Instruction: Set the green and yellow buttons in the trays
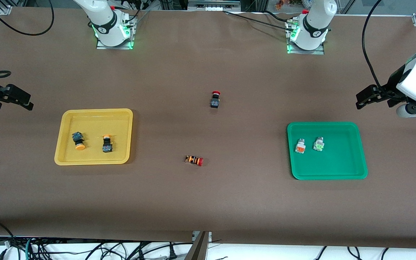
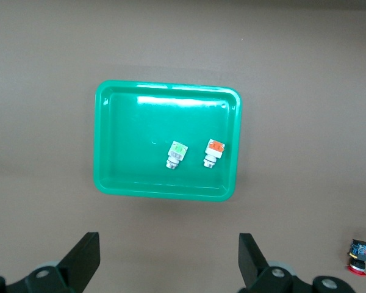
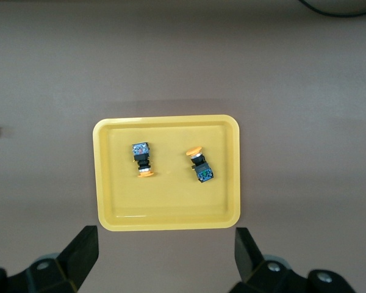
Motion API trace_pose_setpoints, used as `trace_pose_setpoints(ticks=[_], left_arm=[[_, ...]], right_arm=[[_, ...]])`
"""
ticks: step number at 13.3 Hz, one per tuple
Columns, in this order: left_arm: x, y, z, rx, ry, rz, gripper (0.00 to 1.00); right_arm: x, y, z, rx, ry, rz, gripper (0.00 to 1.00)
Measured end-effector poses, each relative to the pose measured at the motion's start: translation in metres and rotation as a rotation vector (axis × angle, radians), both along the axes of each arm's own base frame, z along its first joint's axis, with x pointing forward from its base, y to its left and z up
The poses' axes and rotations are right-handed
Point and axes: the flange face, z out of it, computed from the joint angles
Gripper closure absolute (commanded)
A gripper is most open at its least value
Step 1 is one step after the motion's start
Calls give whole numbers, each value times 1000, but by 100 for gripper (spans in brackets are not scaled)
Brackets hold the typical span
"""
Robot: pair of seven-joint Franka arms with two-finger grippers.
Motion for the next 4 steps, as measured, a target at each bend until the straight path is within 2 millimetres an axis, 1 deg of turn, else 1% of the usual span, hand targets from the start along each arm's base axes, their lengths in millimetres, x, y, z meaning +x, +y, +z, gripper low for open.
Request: trace_pose_setpoints(ticks=[4], left_arm=[[0, 0, 0, 0, 1, 0, 0]], right_arm=[[0, 2, 0, 0, -5, 4, 1]])
